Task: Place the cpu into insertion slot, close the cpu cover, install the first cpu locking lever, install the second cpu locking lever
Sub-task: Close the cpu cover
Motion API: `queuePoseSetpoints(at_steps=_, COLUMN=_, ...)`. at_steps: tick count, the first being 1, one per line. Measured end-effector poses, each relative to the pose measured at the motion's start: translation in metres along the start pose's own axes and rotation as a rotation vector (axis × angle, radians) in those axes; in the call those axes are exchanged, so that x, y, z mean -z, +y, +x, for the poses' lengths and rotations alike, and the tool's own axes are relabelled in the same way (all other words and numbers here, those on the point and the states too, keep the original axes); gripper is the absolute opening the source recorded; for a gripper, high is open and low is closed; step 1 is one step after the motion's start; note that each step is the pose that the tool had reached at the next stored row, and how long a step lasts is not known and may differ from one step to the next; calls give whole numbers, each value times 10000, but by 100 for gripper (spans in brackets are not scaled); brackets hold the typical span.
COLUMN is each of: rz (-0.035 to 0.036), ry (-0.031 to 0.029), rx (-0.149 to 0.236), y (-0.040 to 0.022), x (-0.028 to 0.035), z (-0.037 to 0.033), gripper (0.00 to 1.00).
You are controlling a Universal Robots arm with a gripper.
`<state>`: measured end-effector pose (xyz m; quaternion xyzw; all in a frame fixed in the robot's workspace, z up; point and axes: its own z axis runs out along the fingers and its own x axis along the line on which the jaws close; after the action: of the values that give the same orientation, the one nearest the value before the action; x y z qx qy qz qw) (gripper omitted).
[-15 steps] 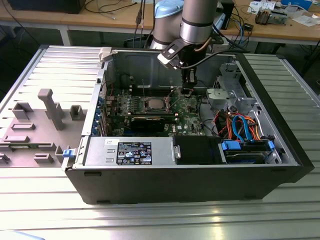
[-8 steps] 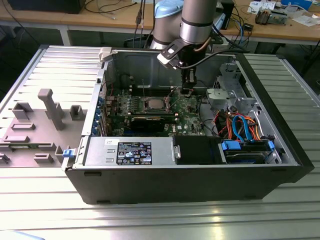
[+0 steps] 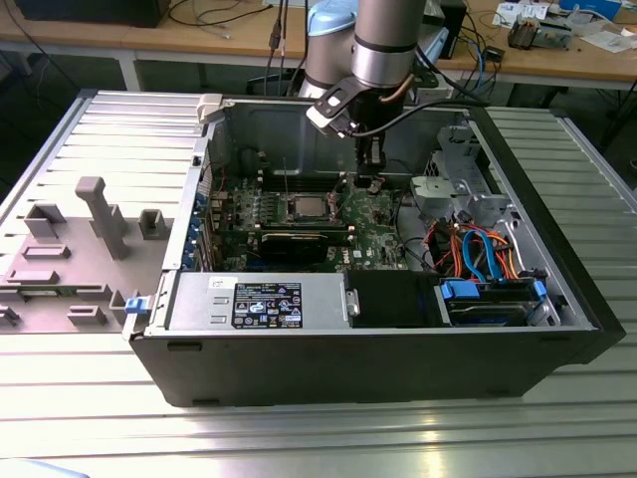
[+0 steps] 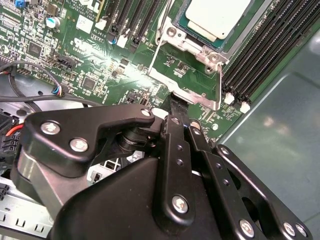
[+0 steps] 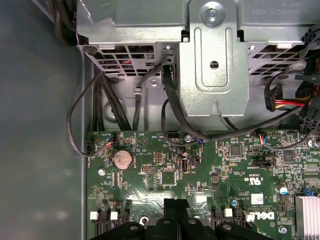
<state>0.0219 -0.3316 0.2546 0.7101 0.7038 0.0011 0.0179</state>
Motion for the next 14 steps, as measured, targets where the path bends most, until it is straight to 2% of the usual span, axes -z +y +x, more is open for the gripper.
queuePoseSetpoints(at_steps=14, rz=0, ry=0, rx=0, y=-47, x=1, z=0, gripper=11)
